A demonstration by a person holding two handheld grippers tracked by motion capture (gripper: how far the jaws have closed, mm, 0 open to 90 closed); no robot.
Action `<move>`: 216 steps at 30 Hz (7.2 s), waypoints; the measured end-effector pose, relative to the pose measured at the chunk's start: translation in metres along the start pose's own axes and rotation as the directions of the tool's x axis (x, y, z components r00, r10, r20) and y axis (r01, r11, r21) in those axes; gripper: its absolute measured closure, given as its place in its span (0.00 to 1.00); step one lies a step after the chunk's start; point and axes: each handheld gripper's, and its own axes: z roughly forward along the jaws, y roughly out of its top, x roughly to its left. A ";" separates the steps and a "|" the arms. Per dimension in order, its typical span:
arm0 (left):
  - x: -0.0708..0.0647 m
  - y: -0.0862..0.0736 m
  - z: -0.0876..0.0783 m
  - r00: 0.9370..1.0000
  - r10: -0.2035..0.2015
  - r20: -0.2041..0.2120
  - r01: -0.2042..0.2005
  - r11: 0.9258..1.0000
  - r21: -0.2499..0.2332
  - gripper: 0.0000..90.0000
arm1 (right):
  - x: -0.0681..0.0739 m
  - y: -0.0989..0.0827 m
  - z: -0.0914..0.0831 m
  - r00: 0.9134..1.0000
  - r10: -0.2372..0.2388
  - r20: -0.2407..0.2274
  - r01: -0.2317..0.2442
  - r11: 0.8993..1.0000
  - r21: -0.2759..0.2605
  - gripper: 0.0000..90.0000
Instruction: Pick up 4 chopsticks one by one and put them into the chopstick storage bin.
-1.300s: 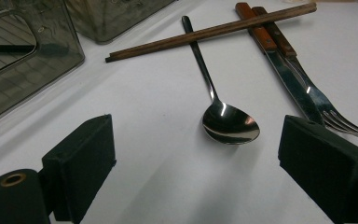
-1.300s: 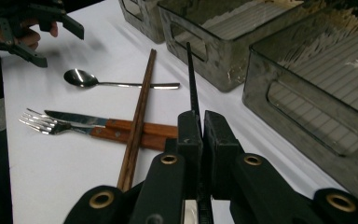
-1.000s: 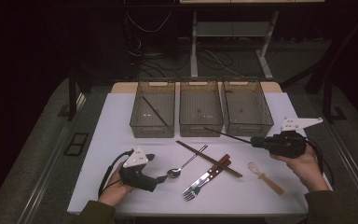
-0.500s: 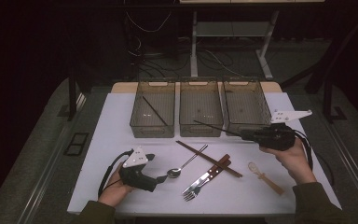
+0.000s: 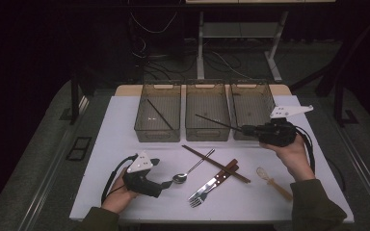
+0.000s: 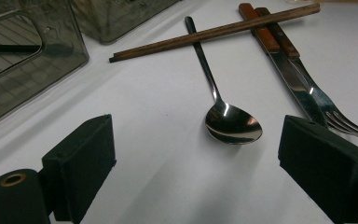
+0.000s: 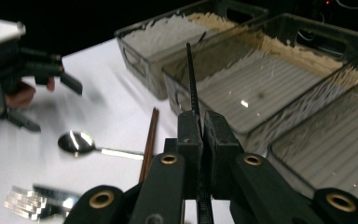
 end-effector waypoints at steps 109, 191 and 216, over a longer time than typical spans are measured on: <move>0.002 0.003 -0.004 1.000 -0.019 -0.018 0.019 1.000 -0.008 0.00 | 0.036 0.091 0.186 0.995 -0.009 0.100 -0.007 0.988 0.153 0.26; 0.003 0.002 -0.006 1.000 -0.020 0.005 0.020 1.000 0.020 0.00 | 0.042 -0.104 -0.020 0.994 0.029 0.106 -0.047 0.985 0.164 0.32; 0.003 0.002 -0.005 1.000 -0.025 0.012 0.025 0.999 0.025 0.00 | 0.048 -0.100 0.012 0.999 -0.010 0.033 0.002 0.970 0.242 0.86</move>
